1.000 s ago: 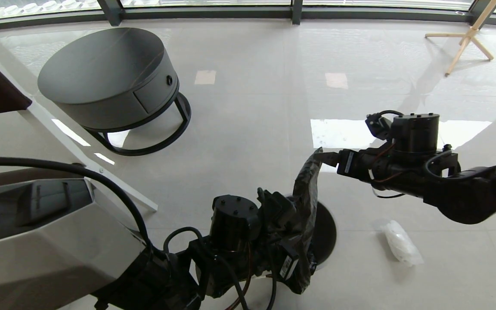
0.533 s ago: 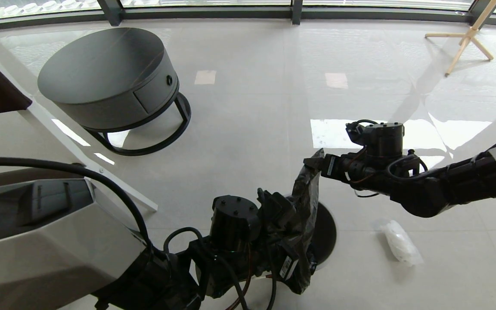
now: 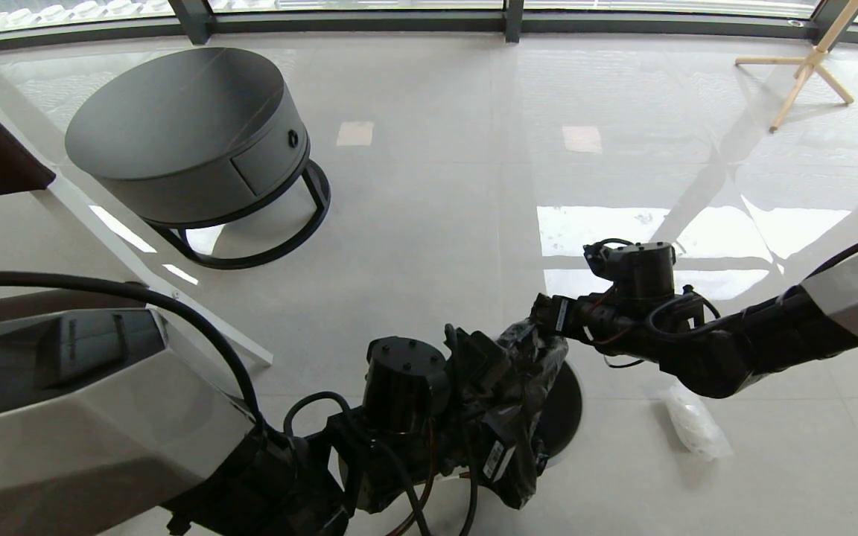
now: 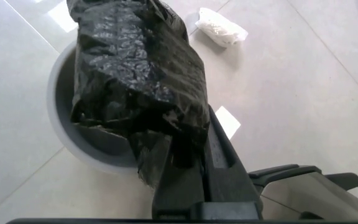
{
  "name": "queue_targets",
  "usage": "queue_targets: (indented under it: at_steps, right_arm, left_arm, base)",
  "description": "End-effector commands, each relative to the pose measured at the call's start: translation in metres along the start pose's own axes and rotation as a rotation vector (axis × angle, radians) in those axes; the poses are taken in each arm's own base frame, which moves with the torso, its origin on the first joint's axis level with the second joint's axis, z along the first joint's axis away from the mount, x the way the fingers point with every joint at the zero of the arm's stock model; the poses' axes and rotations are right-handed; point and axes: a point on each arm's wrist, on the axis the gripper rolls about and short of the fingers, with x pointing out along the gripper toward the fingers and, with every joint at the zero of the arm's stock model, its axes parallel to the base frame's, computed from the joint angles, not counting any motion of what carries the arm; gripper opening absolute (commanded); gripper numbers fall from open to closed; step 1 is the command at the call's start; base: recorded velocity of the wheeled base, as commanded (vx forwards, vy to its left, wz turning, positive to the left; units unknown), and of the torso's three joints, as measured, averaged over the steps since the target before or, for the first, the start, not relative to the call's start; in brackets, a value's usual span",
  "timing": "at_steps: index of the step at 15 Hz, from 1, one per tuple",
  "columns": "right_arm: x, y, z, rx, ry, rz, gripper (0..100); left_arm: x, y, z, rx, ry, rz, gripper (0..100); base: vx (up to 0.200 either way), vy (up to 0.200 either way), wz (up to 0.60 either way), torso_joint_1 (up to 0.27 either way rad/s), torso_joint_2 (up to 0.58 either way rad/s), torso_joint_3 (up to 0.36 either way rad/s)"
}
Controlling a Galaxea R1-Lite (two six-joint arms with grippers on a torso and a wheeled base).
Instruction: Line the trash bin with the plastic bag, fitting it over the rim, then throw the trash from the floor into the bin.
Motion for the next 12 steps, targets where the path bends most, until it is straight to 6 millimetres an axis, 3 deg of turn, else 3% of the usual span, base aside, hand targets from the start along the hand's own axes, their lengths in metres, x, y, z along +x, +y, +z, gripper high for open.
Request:
queue_targets:
  at_steps: [1,7,12]
  right_arm:
    - [0.005,-0.005,-0.021,-0.002,0.038,-0.005,0]
    - [0.013,-0.015,-0.059,0.0,0.129,-0.027,0]
    - [0.025,-0.024,-0.076,-0.001,0.136,-0.029,0]
  left_arm:
    - [0.005,-0.001,-0.009,0.02,0.027,-0.003,0]
    - [0.007,0.004,-0.011,0.016,0.034,0.01,0]
    - [0.023,0.009,-0.017,0.015,0.043,0.021,0]
  base:
    - [0.0,0.0,0.0,0.0,0.0,0.0]
    - [0.0,0.0,0.0,0.0,0.0,0.0]
    - [0.0,0.0,0.0,0.0,0.0,0.0]
